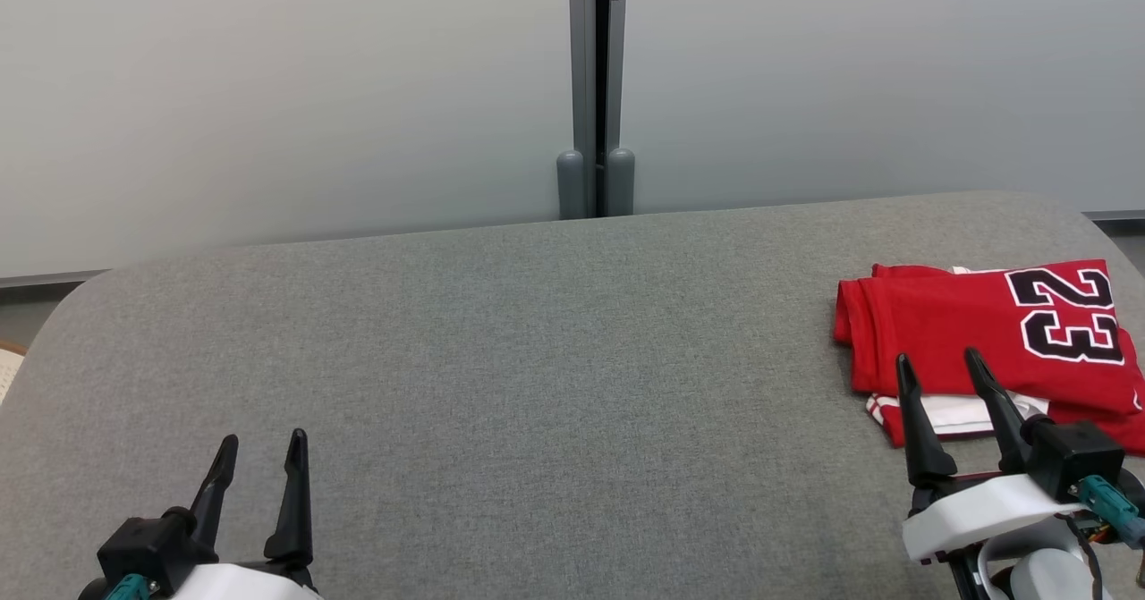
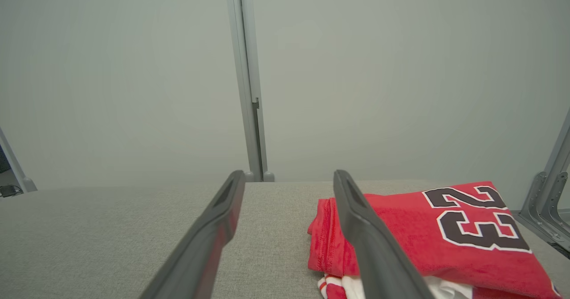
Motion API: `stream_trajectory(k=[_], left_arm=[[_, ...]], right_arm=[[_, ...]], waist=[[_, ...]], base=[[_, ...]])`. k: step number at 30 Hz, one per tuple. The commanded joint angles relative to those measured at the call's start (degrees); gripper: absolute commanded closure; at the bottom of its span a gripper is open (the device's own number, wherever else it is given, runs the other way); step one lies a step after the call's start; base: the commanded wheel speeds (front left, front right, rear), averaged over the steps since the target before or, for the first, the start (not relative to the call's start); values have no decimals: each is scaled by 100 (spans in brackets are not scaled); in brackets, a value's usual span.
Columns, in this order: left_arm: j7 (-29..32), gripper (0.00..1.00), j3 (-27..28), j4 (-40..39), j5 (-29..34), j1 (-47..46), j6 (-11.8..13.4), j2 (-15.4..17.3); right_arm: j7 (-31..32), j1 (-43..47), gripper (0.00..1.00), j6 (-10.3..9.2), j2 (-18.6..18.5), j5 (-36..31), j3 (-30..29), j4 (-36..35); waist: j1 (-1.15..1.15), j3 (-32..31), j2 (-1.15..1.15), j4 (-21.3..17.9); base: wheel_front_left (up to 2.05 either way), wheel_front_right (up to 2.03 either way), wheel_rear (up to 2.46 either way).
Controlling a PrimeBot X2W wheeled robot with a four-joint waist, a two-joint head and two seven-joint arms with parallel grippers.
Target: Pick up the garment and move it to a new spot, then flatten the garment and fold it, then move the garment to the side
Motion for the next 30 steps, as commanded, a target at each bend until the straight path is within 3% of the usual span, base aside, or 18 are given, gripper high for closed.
stream_trajectory(k=[1, 20, 21, 24, 30], left_arm=[[-5, 0, 51, 31, 56, -119, -43, -16], [-6, 0, 340, 285, 353, -100, -260, -246], [1, 100, 324, 286, 335, -65, -247, -274], [15, 100, 316, 421, 309, 39, -247, -340], [226, 100, 432, 420, -280, -68, -282, -380]], right_arm=[[-1, -19, 0, -2, -6, 18, 8, 8], [44, -184, 0, -2, 46, 130, 137, 213], [49, -147, 100, 0, 62, 97, 145, 216], [61, -25, 100, 0, 108, 117, 157, 319], [275, -38, 100, 0, 150, 765, -2, 250]], waist=[[0, 1, 0, -5], [0, -2, 0, 10], [0, -2, 0, 9], [0, -2, 0, 10], [0, 19, 0, 14]], base=[[0, 0, 0], [0, 0, 0], [0, 0, 0], [0, 0, 0], [0, 0, 0]])
